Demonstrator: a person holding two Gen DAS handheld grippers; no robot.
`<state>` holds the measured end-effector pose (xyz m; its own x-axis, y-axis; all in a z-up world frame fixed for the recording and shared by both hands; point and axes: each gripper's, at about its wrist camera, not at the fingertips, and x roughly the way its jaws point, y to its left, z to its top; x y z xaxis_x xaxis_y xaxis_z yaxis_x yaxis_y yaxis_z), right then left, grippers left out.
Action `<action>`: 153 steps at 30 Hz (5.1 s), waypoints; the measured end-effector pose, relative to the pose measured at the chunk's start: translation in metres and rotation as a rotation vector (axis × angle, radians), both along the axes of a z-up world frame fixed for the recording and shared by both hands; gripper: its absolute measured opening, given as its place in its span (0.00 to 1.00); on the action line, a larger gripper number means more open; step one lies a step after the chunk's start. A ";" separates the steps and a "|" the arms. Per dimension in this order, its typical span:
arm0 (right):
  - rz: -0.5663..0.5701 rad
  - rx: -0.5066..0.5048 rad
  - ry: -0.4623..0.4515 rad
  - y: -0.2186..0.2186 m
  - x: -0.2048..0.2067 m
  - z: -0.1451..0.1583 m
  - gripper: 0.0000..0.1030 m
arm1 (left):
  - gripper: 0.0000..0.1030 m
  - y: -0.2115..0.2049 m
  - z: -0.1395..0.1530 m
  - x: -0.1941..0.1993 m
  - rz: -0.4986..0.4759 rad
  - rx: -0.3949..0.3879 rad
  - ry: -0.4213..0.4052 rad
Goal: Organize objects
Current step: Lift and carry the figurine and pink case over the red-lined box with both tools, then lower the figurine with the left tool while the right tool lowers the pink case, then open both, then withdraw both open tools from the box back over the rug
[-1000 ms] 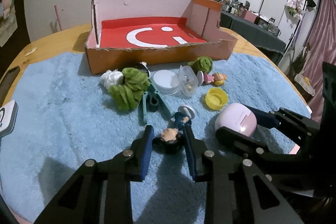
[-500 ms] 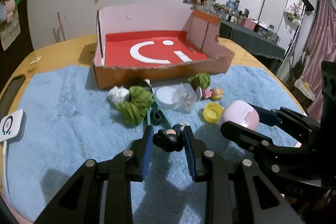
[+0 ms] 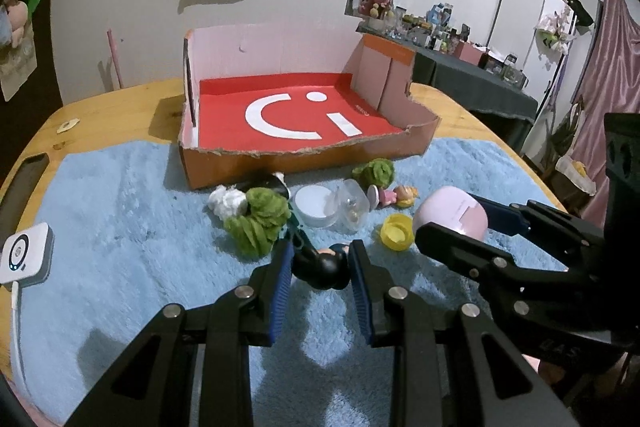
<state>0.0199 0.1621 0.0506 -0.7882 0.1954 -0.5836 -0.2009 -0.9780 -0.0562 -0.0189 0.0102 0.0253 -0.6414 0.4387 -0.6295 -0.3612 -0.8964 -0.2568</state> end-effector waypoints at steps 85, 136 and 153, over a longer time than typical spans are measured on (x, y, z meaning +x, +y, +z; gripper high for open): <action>-0.171 0.007 -0.283 0.091 -0.136 0.004 0.50 | 0.29 0.002 -0.009 -0.164 0.053 -0.127 -0.060; -0.156 -0.005 -0.230 0.076 -0.128 0.012 0.63 | 0.57 -0.006 0.002 -0.147 0.051 -0.115 -0.066; -0.156 0.015 -0.152 0.058 -0.095 0.032 0.81 | 0.78 -0.022 0.018 -0.116 0.073 -0.071 -0.008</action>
